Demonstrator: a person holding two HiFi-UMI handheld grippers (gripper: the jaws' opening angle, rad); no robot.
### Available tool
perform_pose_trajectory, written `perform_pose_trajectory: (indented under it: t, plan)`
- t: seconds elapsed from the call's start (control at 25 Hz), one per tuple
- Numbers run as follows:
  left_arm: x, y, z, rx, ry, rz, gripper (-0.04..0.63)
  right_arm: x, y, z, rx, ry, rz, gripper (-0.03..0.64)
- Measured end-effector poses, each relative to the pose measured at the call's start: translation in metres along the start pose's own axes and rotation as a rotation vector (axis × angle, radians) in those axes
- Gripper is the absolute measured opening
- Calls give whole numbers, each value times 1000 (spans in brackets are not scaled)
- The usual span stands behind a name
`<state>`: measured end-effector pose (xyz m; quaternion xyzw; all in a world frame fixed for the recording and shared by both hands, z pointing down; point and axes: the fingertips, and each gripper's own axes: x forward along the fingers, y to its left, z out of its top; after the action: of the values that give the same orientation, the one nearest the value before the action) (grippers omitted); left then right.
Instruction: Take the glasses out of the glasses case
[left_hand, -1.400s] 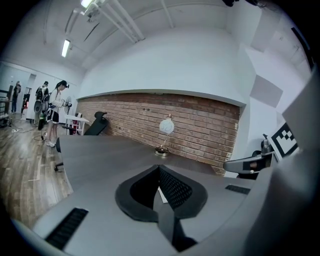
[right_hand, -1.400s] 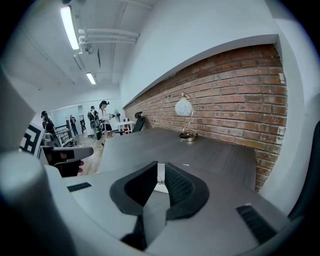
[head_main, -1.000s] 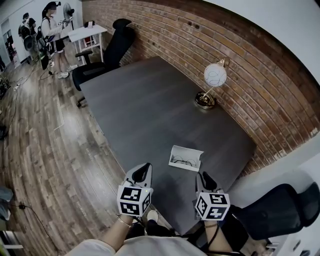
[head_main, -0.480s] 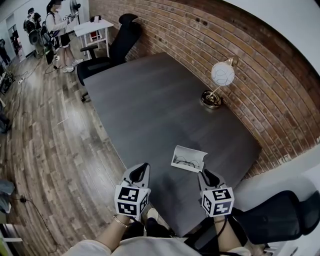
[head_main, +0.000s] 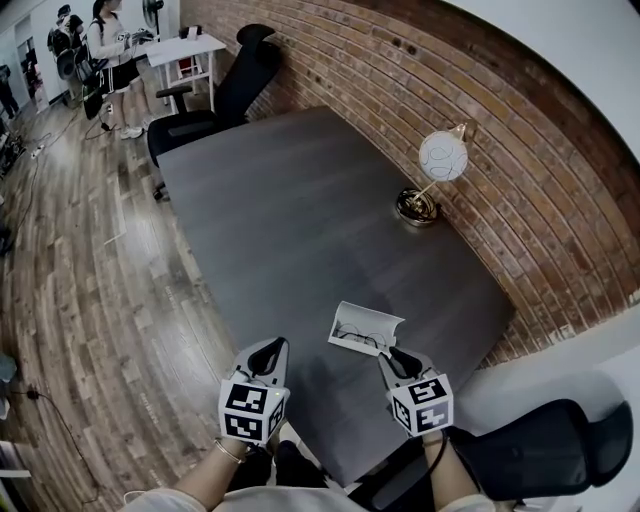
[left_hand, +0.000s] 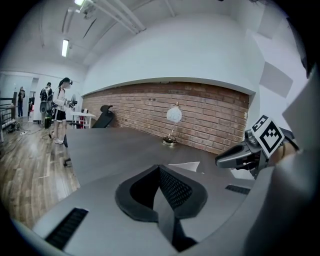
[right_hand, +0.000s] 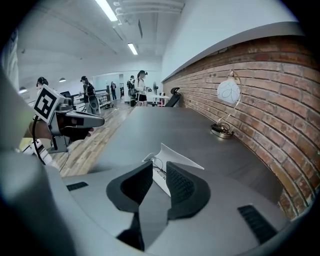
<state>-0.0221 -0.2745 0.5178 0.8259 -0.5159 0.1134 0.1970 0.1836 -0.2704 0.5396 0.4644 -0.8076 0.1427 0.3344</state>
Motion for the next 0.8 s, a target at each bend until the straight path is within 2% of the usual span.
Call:
perform_pose_trajectory:
  t: [0.36, 0.8]
  plan:
    - [14, -8, -15, 3, 37, -21, 17, 24, -6, -1, -142, 55, 75, 87]
    - [24, -1, -23, -22, 54, -2, 17, 51, -1, -10, -233, 137, 149, 89]
